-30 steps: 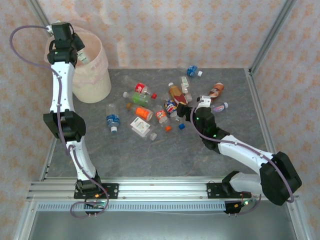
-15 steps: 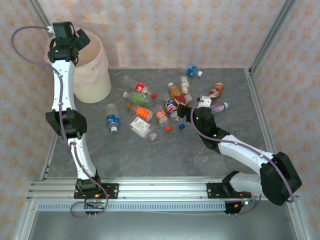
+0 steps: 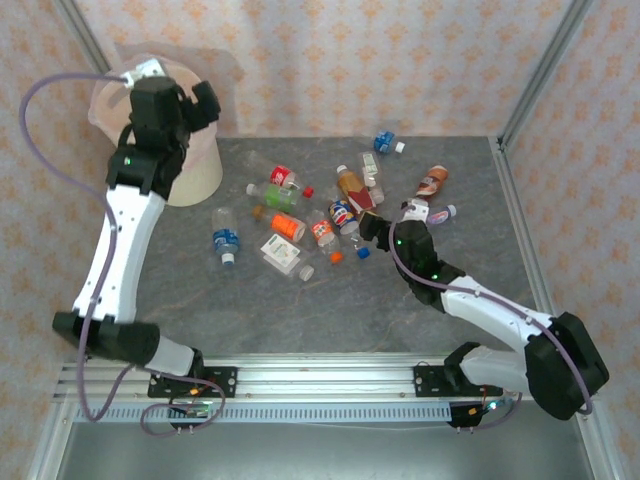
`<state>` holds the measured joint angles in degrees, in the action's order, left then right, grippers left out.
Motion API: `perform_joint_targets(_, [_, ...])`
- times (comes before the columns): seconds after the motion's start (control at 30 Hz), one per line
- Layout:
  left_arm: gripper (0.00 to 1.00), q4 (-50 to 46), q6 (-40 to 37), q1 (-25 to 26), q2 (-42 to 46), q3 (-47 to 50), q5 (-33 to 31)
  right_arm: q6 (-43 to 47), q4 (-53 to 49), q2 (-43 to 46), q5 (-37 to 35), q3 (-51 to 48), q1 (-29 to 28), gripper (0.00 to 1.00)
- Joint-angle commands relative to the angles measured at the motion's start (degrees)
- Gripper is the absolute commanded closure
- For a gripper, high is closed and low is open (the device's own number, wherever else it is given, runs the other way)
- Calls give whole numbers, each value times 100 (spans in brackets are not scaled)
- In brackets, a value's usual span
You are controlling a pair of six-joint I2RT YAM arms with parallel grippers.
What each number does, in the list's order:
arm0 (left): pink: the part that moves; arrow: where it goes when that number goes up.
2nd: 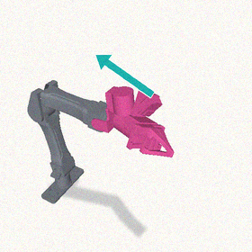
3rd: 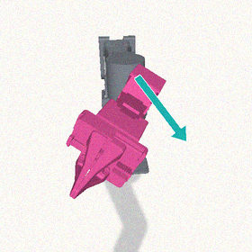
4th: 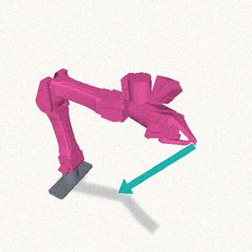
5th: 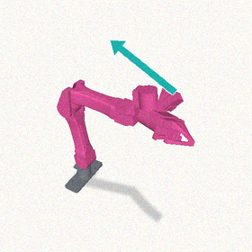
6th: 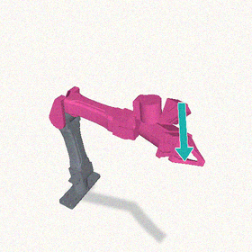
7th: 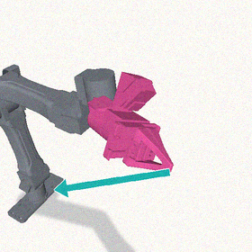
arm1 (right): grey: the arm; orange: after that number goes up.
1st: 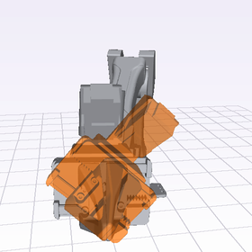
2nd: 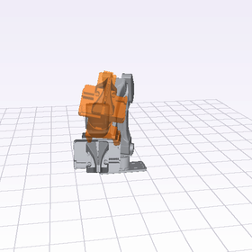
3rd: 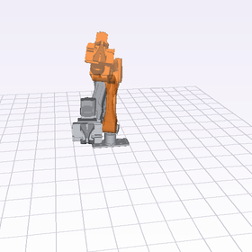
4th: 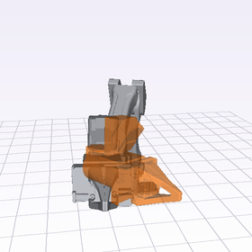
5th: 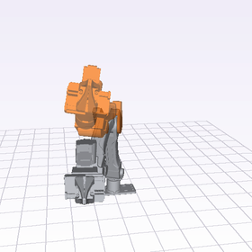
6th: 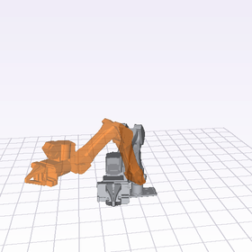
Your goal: Put the plastic bottles in the bin
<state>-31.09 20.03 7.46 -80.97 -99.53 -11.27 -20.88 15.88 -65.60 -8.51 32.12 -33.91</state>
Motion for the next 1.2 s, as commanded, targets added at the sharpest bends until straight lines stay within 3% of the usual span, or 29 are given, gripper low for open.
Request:
perform_joint_targets(0.0, [0,332,593,361,347,945,-329,-128,114,134,166,-119,51,1])
perform_joint_targets(0.1, [0,228,983,804,676,1668,-584,-133,-52,89,359,-8,49,1])
perform_joint_targets(0.27, [0,-157,842,828,714,2517,-341,-241,-120,-150,267,125,59,1])
perform_joint_targets(0.4, [0,-474,335,607,510,2952,596,21,-233,-464,585,325,60,1])
perform_joint_targets(0.57, [0,-767,204,119,26,3314,979,-21,-24,-627,602,356,60,1])
perform_joint_targets(0.77, [0,-685,-126,-198,-727,3389,749,-38,-9,-637,501,327,58,1])
perform_joint_targets(1.17, [5,154,-489,-334,-2091,3351,1714,-45,-29,-618,390,308,60,1])
